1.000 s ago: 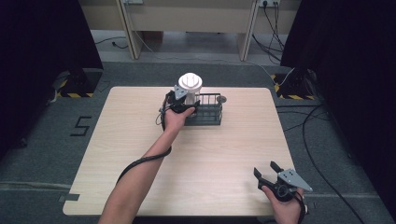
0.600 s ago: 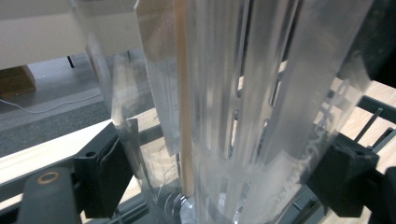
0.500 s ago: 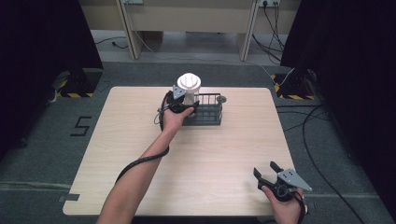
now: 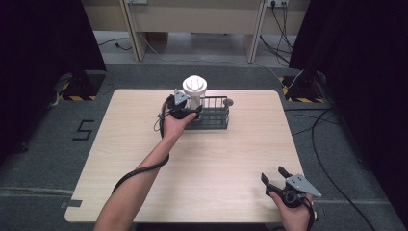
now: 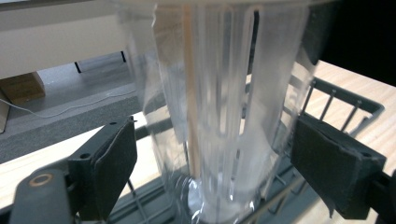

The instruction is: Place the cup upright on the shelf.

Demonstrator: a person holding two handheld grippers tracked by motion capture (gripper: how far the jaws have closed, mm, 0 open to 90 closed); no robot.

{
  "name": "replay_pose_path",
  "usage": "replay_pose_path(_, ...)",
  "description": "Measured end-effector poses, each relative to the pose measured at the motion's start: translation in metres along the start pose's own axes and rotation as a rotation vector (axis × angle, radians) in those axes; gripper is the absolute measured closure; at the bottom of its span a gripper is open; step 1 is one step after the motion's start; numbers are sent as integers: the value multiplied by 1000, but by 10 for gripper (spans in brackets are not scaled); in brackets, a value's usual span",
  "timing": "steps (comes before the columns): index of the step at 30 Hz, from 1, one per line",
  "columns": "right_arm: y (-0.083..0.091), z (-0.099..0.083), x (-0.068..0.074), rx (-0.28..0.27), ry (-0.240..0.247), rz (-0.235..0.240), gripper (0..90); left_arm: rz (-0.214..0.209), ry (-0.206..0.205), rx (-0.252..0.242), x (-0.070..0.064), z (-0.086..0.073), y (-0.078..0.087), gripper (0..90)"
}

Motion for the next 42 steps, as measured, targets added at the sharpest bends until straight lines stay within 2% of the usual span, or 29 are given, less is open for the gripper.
replay_pose_path(10, 0, 0, -1, 1, 5, 0, 259, -14, -7, -9, 5, -3, 22, 144)
replay_pose_path(17, -1, 0, -1, 3, 8, -2, 259, -33, -29, -6, 8, -6, 46, 144)
replay_pose_path(21, -1, 0, -1, 4, 11, -5, 259, -26, -34, -6, 13, -8, 62, 145)
replay_pose_path(33, -1, 0, 0, 5, 7, -6, 259, -30, -24, -25, 16, -18, 99, 145)
replay_pose_path(42, -1, 0, 0, 4, 9, -7, 259, -38, -14, -44, 12, -26, 119, 145)
Point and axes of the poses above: each handheld gripper's, and its own axes: y roughly backward along the jaws, z roughly out of its top, x roughly to its left, the point moved 1 cm from there along -y, roughly forward along the jaws, and after that the axes turned 7 degrees about -x, right-handed, at the moved point
